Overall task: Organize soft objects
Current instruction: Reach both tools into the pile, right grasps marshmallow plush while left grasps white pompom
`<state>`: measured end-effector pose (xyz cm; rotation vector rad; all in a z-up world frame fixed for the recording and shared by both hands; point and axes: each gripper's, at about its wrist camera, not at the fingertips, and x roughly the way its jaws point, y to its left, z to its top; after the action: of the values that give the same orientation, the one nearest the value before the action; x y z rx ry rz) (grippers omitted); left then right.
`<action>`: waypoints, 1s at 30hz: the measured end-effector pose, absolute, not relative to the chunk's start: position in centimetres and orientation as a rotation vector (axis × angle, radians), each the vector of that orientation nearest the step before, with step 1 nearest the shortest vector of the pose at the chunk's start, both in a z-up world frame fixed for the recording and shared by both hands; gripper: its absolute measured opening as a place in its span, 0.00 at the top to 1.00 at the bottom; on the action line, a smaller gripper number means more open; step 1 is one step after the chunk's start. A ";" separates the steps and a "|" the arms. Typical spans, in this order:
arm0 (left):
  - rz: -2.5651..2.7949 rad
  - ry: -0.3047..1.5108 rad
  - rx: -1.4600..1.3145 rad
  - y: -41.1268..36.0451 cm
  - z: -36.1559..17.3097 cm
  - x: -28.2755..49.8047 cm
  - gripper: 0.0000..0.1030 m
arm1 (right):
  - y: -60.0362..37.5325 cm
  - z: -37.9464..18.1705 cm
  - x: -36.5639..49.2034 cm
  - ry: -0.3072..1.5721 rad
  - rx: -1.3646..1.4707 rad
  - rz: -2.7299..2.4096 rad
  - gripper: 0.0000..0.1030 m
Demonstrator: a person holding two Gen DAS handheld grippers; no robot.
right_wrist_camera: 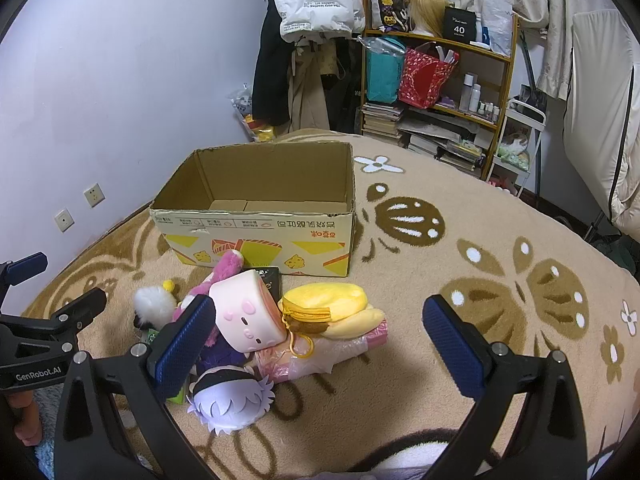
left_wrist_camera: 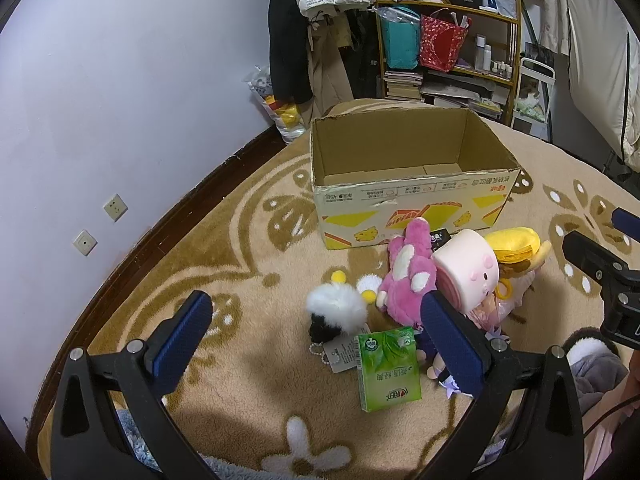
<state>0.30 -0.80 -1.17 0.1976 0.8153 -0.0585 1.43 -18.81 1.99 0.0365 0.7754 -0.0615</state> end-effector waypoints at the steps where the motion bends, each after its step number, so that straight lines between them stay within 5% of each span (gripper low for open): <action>1: -0.059 0.816 0.196 -0.8 -1.2 0.2 0.00 | -18.8 2.0 1.5 0.776 0.037 -0.062 0.00; 30: -0.073 1.082 -0.029 1.2 -6.1 6.5 0.00 | -18.0 0.7 6.9 0.842 0.098 0.105 0.00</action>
<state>6.50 1.25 -6.14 -0.0294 1.0822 -0.0726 6.93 -18.01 0.66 0.0978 0.8415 0.1051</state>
